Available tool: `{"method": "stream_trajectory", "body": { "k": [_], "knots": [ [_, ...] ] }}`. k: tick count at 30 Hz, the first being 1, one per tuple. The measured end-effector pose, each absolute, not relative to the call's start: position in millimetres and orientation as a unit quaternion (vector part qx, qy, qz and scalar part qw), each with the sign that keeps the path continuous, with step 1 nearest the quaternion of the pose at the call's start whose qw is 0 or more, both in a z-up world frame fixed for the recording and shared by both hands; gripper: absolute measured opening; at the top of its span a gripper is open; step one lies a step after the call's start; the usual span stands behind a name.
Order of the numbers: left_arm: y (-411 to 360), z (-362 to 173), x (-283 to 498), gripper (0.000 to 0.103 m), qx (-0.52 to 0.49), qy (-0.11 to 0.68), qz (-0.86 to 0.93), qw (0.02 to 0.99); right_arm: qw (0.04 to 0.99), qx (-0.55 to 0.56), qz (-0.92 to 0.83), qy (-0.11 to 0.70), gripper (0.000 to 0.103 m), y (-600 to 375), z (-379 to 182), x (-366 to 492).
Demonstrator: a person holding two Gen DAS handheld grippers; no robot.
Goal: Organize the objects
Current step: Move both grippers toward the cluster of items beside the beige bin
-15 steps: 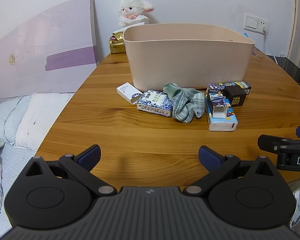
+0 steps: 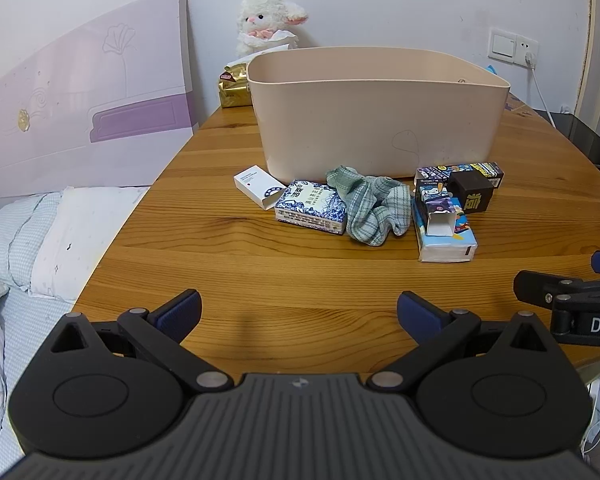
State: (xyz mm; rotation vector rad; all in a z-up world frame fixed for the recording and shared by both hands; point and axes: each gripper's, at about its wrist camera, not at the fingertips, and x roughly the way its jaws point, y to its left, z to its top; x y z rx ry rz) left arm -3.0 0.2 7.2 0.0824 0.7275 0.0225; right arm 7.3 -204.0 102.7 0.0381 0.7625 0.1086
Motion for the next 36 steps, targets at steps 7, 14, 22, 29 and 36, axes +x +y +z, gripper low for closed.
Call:
{"method": "stream_trajectory", "body": {
  "k": [7, 14, 22, 29, 36],
  "knots": [
    [4.6, 7.5, -1.4, 0.103, 0.037, 0.355, 0.012, 0.934, 0.926, 0.018, 0.054, 0.372, 0.103, -203.5, 103.2, 7.5],
    [10.2, 7.2, 0.2, 0.103, 0.037, 0.353, 0.012, 0.935, 0.927, 0.017, 0.052, 0.371, 0.103, -202.5, 104.2, 8.0],
    [10.8, 5.7, 2.7, 0.103, 0.039, 0.355, 0.007, 0.934, 0.925, 0.017, 0.056, 0.376, 0.103, -200.8, 104.7, 9.7],
    [12.5, 5.0, 6.9, 0.103, 0.039, 0.354, 0.002, 0.934, 0.924, 0.018, 0.052, 0.377, 0.103, -199.6, 104.5, 12.7],
    [15.8, 2.3, 15.0, 0.103, 0.044, 0.353, 0.0, 0.935, 0.928, 0.007, 0.053, 0.368, 0.103, -192.1, 103.3, 21.4]
  ]
}}
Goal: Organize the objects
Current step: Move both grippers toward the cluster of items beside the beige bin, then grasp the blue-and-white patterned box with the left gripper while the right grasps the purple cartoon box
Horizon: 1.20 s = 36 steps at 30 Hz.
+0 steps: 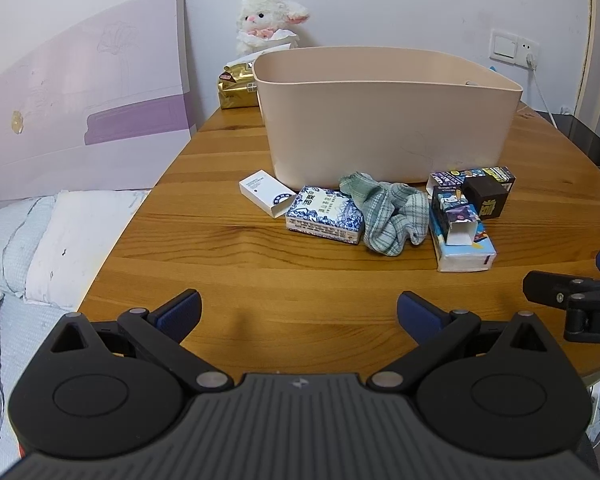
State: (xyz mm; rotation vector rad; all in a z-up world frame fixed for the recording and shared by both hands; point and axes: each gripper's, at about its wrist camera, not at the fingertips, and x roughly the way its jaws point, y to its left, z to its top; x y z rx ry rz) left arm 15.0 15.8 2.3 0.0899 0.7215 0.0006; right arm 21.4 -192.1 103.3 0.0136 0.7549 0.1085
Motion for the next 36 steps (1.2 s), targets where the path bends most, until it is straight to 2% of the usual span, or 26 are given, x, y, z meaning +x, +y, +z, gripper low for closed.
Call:
{"method": "stream_trajectory", "body": {
  "k": [6, 17, 25, 36],
  "knots": [
    [22.7, -2.2, 32.7, 0.103, 0.035, 0.355, -0.001, 0.934, 0.93, -0.01, 0.065, 0.363, 0.103, -179.3, 103.3, 37.5],
    [33.6, -4.8, 79.6, 0.103, 0.081, 0.345, -0.006, 0.935, 0.931, -0.029, 0.099, 0.35, 0.101, -150.0, 102.6, 73.2],
    [31.5, -14.6, 105.7, 0.103, 0.114, 0.365, -0.064, 0.922, 0.917, -0.035, 0.104, 0.383, 0.077, -143.8, 84.3, 96.2],
    [19.1, -32.6, 132.4, 0.103, 0.081, 0.391, -0.113, 0.91, 0.915, -0.021, 0.121, 0.385, 0.045, -158.9, 78.4, 105.3]
  ]
}}
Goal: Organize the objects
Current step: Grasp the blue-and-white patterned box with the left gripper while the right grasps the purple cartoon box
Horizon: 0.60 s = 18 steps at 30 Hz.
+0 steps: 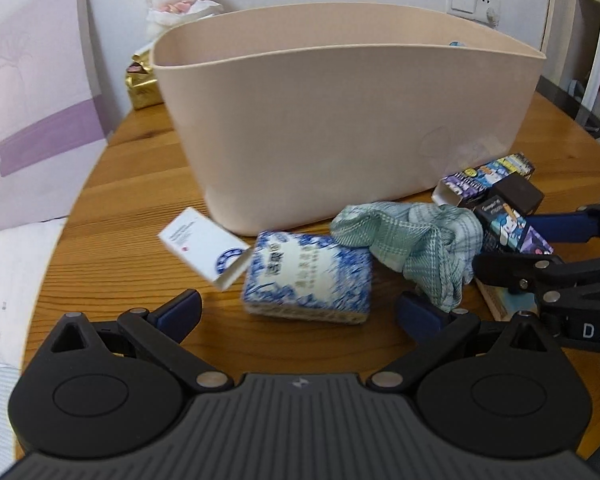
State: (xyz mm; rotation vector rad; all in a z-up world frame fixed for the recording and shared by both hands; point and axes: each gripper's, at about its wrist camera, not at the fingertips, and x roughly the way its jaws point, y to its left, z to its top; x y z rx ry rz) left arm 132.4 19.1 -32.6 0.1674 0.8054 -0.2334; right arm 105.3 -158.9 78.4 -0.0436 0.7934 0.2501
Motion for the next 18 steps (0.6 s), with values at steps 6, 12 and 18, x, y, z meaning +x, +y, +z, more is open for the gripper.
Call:
{"method": "stream_trajectory", "body": {
  "k": [6, 12, 18],
  "knots": [
    [18.1, -38.5, 136.1, 0.097, 0.058, 0.383, -0.127, 0.913, 0.92, -0.016, 0.123, 0.371, 0.021, -165.3, 78.3, 102.2],
    [21.6, -31.0, 131.7, 0.067, 0.047, 0.374, -0.129, 0.917, 0.919, 0.007, 0.132, 0.372, 0.021, -179.3, 78.6, 98.5],
    [28.3, -29.1, 122.4, 0.066, 0.036, 0.374, -0.131, 0.918, 0.922, 0.024, 0.136, 0.362, 0.021, -192.4, 86.0, 91.8]
  ]
}}
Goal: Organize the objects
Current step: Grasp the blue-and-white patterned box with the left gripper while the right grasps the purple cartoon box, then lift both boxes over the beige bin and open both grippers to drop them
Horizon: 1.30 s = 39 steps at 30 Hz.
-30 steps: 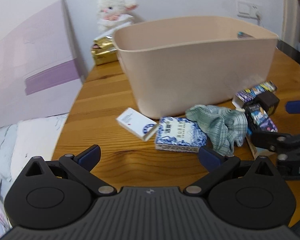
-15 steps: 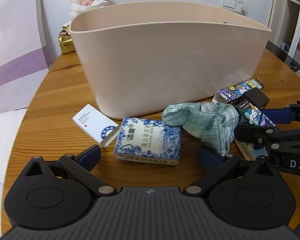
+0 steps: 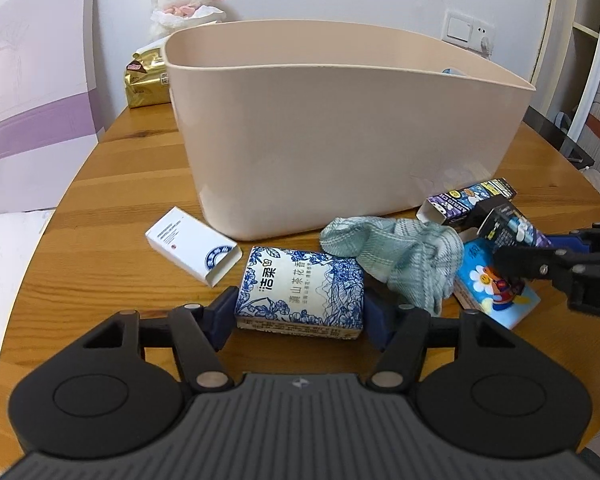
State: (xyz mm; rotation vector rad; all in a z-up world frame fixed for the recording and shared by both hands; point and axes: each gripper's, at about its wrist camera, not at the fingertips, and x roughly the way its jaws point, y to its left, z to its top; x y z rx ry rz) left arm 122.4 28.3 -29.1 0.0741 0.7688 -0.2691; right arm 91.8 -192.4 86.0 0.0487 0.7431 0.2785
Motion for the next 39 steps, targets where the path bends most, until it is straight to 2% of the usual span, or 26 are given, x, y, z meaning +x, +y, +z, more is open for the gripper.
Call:
{"method": "stream_trajectory", "body": {
  "k": [11, 16, 21, 26, 34, 35, 36, 38, 39],
  "knots": [
    [45.6, 36.8, 88.3, 0.066, 0.023, 0.307, -0.087, 0.947, 0.952, 0.027, 0.122, 0.278, 0.022, -214.6, 144.4, 89.8],
    [40.0, 80.3, 100.1, 0.066, 0.026, 0.257, -0.078, 0.963, 0.961, 0.022, 0.116, 0.248, 0.022, -214.3, 167.3, 113.1],
    [25.9, 106.0, 134.0, 0.066, 0.032, 0.235, -0.059, 0.97, 0.958, 0.021, 0.112, 0.262, 0.022, -211.8, 168.8, 149.5],
    [7.4, 101.5, 185.4, 0.066, 0.047, 0.262, -0.04, 0.963, 0.952, 0.006, 0.091, 0.291, 0.021, -205.2, 154.5, 185.6],
    [-16.5, 50.7, 231.6, 0.066, 0.076, 0.339, -0.039, 0.937, 0.938, -0.024, 0.077, 0.336, 0.022, -199.5, 128.1, 210.8],
    [-17.4, 45.7, 233.2, 0.066, 0.077, 0.346, -0.042, 0.934, 0.937, -0.024, 0.078, 0.341, 0.025, -199.2, 126.4, 211.4],
    [-18.8, 42.6, 234.0, 0.066, 0.08, 0.351, -0.044, 0.932, 0.936, -0.025, 0.077, 0.341, 0.034, -199.8, 125.5, 211.2],
    [-19.8, 40.2, 233.4, 0.066, 0.087, 0.354, -0.043, 0.93, 0.938, -0.028, 0.074, 0.337, 0.038, -201.2, 125.6, 206.9],
    [-18.5, 40.6, 231.2, 0.066, 0.085, 0.354, -0.045, 0.93, 0.939, -0.029, 0.074, 0.333, 0.046, -202.0, 127.7, 203.9]
  ]
}}
